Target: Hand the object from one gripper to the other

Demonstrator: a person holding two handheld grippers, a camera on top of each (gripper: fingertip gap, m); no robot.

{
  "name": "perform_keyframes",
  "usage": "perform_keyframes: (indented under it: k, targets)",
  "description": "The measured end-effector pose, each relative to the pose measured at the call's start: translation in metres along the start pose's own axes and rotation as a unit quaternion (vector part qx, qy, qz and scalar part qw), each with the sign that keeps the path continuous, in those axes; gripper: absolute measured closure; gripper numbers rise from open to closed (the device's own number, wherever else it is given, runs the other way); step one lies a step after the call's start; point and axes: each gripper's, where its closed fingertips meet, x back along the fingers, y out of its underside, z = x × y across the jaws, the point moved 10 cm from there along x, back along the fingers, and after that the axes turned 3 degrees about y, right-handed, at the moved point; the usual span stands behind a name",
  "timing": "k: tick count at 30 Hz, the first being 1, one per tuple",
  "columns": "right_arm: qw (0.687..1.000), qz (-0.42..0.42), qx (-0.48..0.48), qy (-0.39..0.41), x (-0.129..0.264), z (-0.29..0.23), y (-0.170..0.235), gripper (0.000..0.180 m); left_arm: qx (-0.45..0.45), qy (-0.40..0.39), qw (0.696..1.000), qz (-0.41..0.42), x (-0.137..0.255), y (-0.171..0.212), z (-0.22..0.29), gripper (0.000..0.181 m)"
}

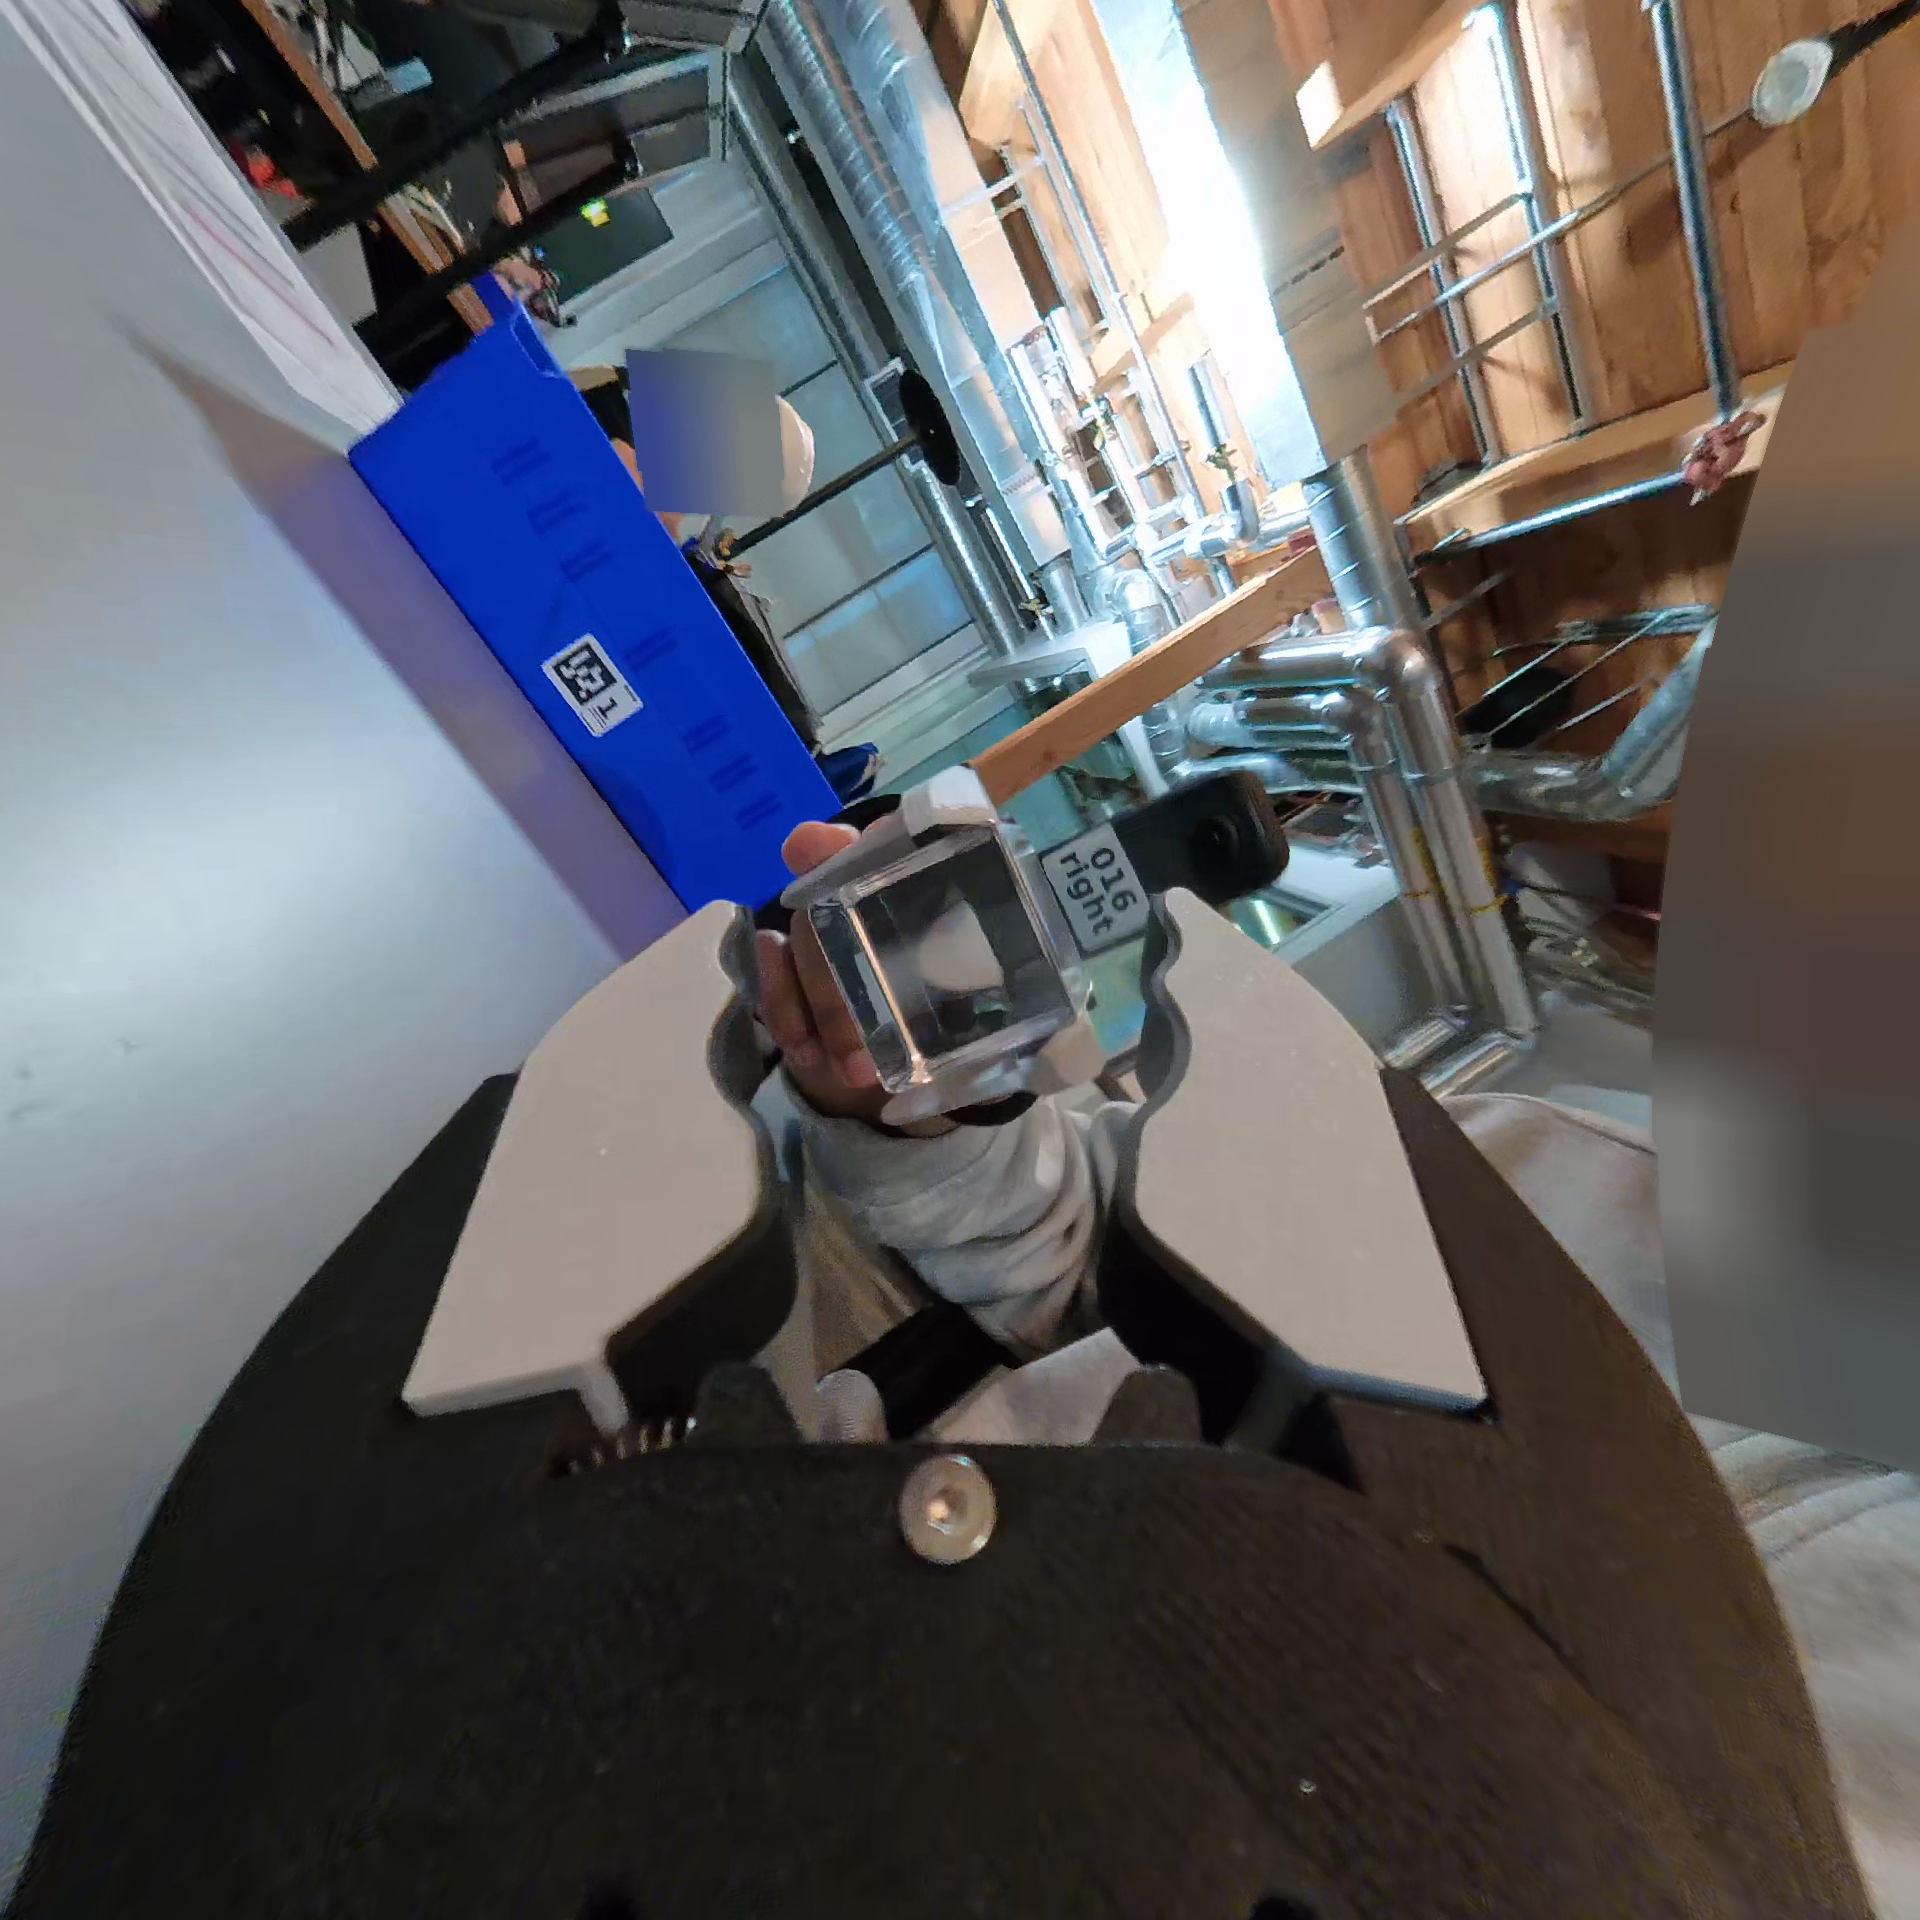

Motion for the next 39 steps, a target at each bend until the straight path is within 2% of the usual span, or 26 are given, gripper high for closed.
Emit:
perform_keyframes:
  k: [1,7,11,16,20,24,28,31,37,39]
  targets:
    - [0.999,0.006,-0.031,-0.007,0.001,0.004,0.000,0.134,-0.016,-0.004,1.000,-0.004,0.000,-0.001,0.001,0.107]
    - [0.970,0.039,-0.228,-0.070,0.004,0.021,0.009,0.134,-0.134,-0.043,0.989,-0.050,-0.004,-0.002,0.010,0.107]
    - [0.942,0.045,-0.315,-0.110,0.001,0.024,0.015,0.134,-0.185,-0.057,0.978,-0.078,-0.005,-0.001,0.013,0.110]
    - [0.913,0.044,-0.379,-0.144,-0.003,0.025,0.019,0.135,-0.209,-0.056,0.971,-0.101,-0.007,0.001,0.015,0.112]
    - [0.903,0.043,-0.400,-0.154,-0.004,0.025,0.022,0.135,-0.216,-0.053,0.969,-0.105,-0.007,0.001,0.016,0.117]
    - [0.886,0.055,-0.430,-0.166,-0.004,0.028,0.024,0.135,-0.254,-0.072,0.960,-0.091,-0.005,-0.002,0.019,0.104]
    - [0.857,0.058,-0.477,-0.184,-0.005,0.030,0.029,0.135,-0.382,-0.121,0.909,-0.115,-0.007,-0.002,0.027,0.085]
    - [0.836,0.040,-0.508,-0.204,-0.009,0.028,0.033,0.135,-0.488,-0.139,0.850,-0.141,-0.009,0.005,0.036,0.086]
    - [0.765,0.018,-0.589,-0.258,-0.017,0.021,0.039,0.135,-0.635,-0.152,0.728,-0.208,-0.014,0.025,0.046,0.108]
    - [0.747,0.010,-0.607,-0.271,-0.020,0.018,0.041,0.135,-0.661,-0.160,0.700,-0.218,-0.014,0.029,0.044,0.117]
